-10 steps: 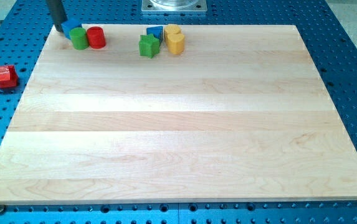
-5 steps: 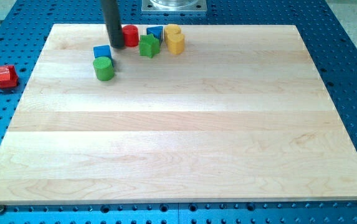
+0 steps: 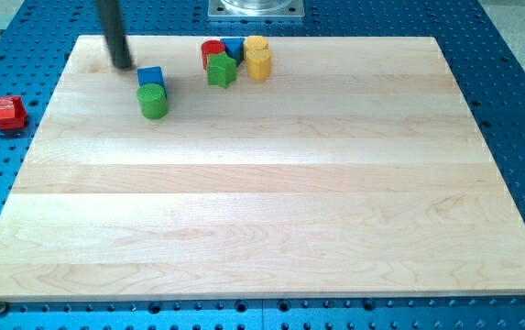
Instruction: Push circles and cube into group of blocks at the center top
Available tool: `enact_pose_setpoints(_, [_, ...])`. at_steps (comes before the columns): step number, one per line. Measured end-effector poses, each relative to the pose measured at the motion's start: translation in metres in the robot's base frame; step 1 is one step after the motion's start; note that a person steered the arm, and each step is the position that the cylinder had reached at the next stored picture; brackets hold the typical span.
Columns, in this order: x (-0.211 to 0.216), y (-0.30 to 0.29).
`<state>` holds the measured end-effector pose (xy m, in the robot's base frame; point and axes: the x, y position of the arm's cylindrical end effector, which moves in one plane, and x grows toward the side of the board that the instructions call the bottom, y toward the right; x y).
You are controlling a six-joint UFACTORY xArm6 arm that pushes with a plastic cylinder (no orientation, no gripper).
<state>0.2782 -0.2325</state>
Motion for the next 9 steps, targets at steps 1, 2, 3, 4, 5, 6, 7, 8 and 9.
enact_pose_setpoints(1, [0.035,0.014])
enact_pose_setpoints(2, [0.035,0.108])
enact_pose_setpoints(3, [0.043,0.079])
enact_pose_setpoints(4, [0.074,0.04])
enact_pose_setpoints(5, [0.084,0.03])
enact_pose_setpoints(6, [0.091,0.04])
enact_pose_setpoints(7, [0.098,0.068])
enact_pose_setpoints(8, [0.101,0.083])
enact_pose_setpoints(9, [0.115,0.088])
